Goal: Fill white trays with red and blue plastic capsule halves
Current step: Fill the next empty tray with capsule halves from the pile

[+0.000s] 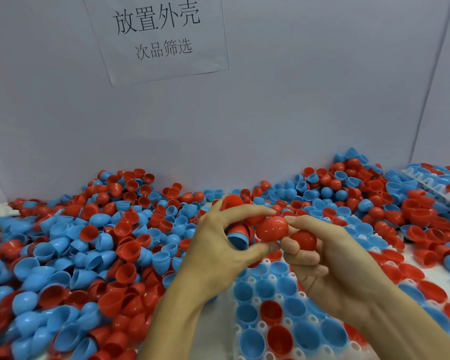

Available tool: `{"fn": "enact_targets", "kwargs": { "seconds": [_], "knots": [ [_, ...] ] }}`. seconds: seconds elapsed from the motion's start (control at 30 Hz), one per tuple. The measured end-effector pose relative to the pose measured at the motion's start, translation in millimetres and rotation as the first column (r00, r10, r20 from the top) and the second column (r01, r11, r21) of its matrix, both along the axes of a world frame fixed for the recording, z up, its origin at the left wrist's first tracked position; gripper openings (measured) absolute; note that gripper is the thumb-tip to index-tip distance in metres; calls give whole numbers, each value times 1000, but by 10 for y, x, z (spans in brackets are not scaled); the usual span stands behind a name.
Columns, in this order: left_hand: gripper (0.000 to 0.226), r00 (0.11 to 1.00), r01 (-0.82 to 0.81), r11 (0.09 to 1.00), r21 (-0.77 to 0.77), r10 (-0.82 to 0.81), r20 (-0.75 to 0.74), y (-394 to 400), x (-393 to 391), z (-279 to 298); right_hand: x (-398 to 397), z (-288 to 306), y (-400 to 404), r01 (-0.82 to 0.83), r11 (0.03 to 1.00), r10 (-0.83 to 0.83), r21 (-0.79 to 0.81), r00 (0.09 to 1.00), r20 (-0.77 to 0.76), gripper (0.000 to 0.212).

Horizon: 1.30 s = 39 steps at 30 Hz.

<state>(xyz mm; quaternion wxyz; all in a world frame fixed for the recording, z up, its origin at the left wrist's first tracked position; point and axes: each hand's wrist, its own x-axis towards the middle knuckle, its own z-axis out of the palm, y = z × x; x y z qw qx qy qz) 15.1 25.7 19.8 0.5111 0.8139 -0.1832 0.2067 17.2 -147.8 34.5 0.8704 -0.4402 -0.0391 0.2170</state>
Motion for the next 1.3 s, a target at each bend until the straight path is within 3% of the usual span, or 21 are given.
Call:
{"fn": "enact_targets", "kwargs": {
  "seconds": [0.1,0.3,0.5,0.7,0.97,1.17,1.23,1.3],
  "knots": [
    [40,1000,-18,1000,10,18,0,24,-2,4,3,17,4,-5,1000,5,11,1000,-14,16],
    [34,998,-26,943,-332,8,-56,146,11,14,13,103,-66,106,963,-109,247,994,-3,11],
    [42,968,-252,819,-515,217,-128,206,126,-63,107,30,-207,221,967,-220,124,975,-24,26],
    [54,968,-252,761,-598,187,-170,163,174,-107,114,0,-209,101,985,-104,138,994,16,45],
    [62,966,-220,742,-633,74,-248,-62,123,-176,122,-80,-194,-44,992,46,119,999,-13,43],
    [71,942,-275,566,-777,-2,-335,-50,-102,-282,43,-25,-250,-7,979,37,-202,989,143,34],
    [62,940,-276,554,-785,-14,-340,-56,-167,-272,-24,36,-287,62,937,24,-344,971,239,32],
    [50,935,-288,542,-790,-21,-355,-78,-205,-264,-100,106,-341,125,836,96,-534,925,367,28]
  ]
}}
